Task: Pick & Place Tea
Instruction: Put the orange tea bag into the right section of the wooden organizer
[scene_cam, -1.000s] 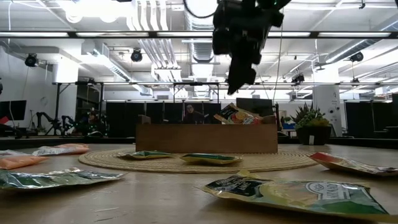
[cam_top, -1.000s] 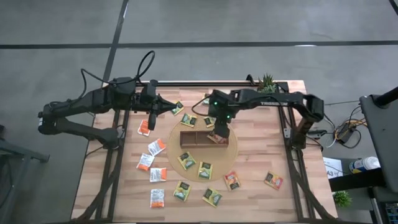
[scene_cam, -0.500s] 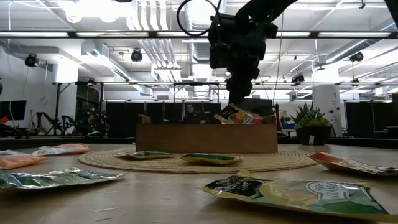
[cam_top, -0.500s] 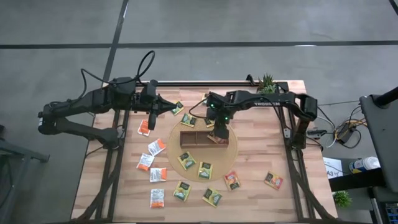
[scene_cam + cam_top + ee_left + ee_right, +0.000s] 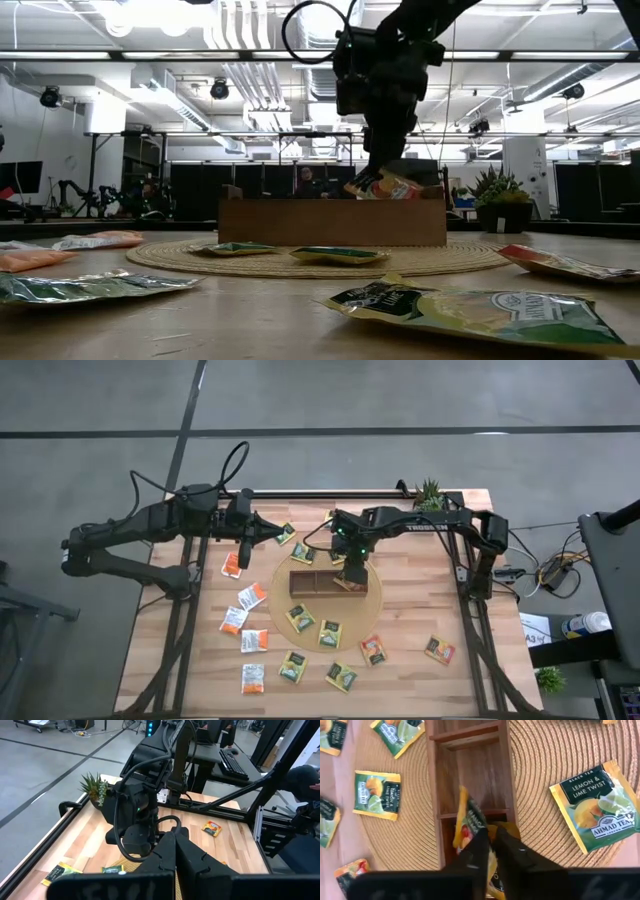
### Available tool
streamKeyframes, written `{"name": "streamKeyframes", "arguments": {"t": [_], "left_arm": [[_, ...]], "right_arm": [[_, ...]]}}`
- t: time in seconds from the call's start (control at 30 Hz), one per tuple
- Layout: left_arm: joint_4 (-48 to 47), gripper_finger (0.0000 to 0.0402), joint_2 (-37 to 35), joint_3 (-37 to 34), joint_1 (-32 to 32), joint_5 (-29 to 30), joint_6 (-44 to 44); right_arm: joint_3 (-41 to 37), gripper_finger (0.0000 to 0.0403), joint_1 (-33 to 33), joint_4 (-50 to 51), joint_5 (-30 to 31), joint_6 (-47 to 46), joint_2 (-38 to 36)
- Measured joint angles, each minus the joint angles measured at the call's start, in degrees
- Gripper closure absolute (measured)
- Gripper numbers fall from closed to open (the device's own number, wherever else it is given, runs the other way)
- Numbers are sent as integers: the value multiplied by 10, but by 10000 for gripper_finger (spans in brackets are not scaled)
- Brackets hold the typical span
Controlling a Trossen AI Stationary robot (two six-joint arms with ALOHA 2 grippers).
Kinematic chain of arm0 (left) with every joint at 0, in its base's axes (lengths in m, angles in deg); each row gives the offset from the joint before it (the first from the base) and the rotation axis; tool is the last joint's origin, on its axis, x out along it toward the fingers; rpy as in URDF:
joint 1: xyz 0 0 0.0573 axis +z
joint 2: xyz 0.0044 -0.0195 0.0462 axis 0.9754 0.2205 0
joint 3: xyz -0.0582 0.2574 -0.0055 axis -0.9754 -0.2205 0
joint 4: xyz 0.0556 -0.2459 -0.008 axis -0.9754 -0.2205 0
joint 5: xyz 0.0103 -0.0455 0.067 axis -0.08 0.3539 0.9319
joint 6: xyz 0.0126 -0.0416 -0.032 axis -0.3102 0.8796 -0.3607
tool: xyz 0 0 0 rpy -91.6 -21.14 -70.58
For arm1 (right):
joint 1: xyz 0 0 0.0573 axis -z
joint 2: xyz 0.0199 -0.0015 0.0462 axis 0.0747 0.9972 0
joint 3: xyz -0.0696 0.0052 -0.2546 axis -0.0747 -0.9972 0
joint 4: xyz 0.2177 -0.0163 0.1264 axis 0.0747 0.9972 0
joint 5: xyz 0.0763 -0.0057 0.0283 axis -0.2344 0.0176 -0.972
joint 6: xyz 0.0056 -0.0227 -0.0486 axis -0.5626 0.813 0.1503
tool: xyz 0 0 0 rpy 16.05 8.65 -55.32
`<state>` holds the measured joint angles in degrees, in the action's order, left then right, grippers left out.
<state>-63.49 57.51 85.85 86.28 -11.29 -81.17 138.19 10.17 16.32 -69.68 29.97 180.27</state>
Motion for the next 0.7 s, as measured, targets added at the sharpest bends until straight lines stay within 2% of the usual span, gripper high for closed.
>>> {"name": "streamKeyframes", "arguments": {"t": [0.37,0.7], "left_arm": [[0,400,0,0,0,0,0],[0,400,0,0,0,0,0]], "right_arm": [[4,395,2,1,0,-31,-40],[-17,395,2,-11,33,-58,-111]]}}
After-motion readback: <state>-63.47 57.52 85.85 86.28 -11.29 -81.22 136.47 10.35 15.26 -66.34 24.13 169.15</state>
